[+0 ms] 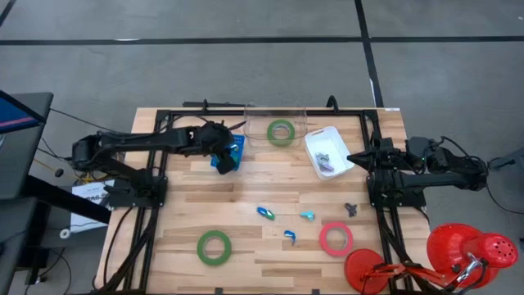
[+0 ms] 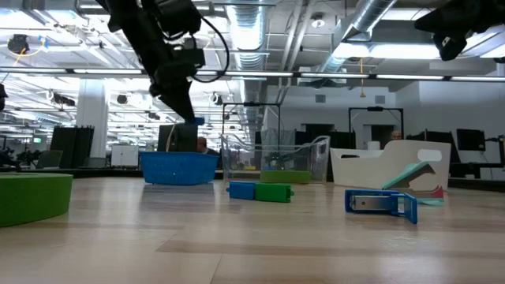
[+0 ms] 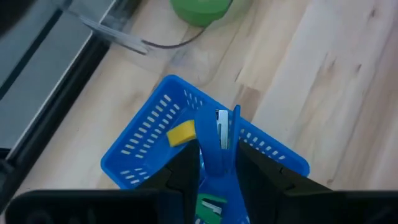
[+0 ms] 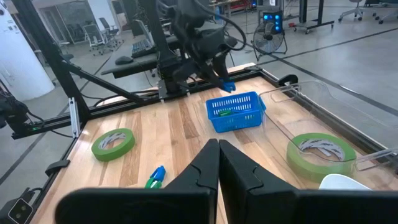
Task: Pick and place Stapler, Stapler remover, tape
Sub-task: Put the top blue stapler into the blue bin
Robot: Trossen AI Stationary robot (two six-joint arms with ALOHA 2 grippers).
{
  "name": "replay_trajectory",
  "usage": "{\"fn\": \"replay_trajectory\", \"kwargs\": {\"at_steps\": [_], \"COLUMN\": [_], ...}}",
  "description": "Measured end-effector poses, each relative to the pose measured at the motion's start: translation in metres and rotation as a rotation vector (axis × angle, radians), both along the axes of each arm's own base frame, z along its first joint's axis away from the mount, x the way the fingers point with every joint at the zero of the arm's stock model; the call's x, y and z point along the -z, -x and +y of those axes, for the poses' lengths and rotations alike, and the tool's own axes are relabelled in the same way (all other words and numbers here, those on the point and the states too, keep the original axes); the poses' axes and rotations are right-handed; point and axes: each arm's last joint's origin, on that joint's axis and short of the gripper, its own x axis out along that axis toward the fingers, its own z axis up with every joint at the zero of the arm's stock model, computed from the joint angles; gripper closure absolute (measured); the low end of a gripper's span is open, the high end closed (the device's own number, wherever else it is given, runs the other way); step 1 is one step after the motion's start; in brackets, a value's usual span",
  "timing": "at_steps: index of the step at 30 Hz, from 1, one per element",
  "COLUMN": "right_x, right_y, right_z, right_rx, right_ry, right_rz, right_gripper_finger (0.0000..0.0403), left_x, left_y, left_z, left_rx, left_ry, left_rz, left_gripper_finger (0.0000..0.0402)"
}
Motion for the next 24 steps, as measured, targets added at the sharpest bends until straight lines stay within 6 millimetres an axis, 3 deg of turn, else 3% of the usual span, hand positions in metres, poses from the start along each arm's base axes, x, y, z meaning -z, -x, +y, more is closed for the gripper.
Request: {"fn": "replay_trajectory", "kwargs": {"at_steps": [8,16,24], "right_x": [0.000,0.000,0.000], "right_y": [0.000,0.000,0.000], "right_z": [0.000,0.000,0.000], "right_rx": [0.000,0.000,0.000], "right_ry": [0.000,0.000,0.000], "right_rz": [0.000,0.000,0.000], "right_gripper_finger": [0.0403,0.0403,0.0403], "left_x": [0.012,0.041,0.040], "left_y": [-0.003,0.010,0.007], "left_z": [0.003,-0.001,-0.001], "left_rx": [-0.003,-0.094,-0.099], "left_ry": [0.020,0.092,0.085], "left_rz": [0.036,0.063,0.017], "left_gripper_finger": [0.0310,0.0310,0.0310]}}
